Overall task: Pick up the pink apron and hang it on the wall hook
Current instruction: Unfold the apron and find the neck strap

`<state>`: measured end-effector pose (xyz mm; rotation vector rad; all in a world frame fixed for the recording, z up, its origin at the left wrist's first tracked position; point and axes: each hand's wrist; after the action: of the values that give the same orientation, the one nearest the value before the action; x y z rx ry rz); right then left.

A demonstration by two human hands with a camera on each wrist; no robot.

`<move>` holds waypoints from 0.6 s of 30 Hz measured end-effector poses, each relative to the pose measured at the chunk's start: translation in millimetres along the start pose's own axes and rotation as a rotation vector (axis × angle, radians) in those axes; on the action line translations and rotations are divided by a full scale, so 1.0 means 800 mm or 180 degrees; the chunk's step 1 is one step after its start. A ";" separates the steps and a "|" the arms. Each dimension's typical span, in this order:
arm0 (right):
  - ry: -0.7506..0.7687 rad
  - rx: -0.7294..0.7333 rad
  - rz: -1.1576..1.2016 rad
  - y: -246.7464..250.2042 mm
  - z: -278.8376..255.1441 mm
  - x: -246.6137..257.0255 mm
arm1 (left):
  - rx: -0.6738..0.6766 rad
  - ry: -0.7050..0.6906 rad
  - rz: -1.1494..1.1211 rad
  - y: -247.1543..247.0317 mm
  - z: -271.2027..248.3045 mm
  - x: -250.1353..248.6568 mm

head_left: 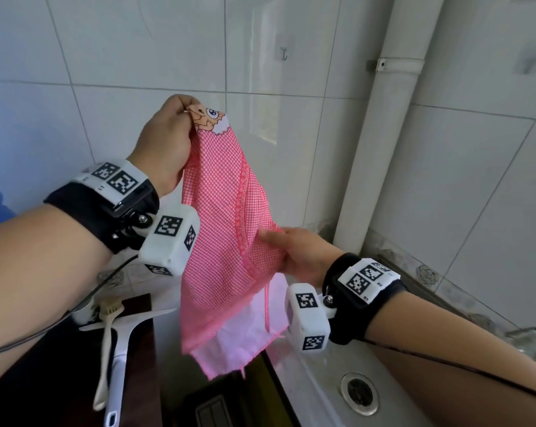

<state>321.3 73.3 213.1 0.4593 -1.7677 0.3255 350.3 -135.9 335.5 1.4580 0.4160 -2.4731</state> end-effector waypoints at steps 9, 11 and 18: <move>0.0710 -0.0663 0.0931 0.010 -0.013 0.053 | 0.1355 0.0394 0.1604 0.022 -0.016 0.021; 0.0736 -0.0770 0.0996 0.003 -0.021 0.062 | 0.1762 0.0601 0.2037 0.026 -0.020 0.028; 0.0819 -0.0765 0.1118 0.002 -0.030 0.080 | 0.3457 0.0895 0.3115 0.023 -0.039 0.052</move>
<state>328.1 77.1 280.9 -0.0668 -1.6040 0.3930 362.2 -144.7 282.8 1.6715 -1.4544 -1.6084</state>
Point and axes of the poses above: each hand's wrist, its own z-axis towards the middle knuckle, its own y-axis out of the back of the hand, x = y × z, and after that the axes turned 7 degrees about -z, right-handed
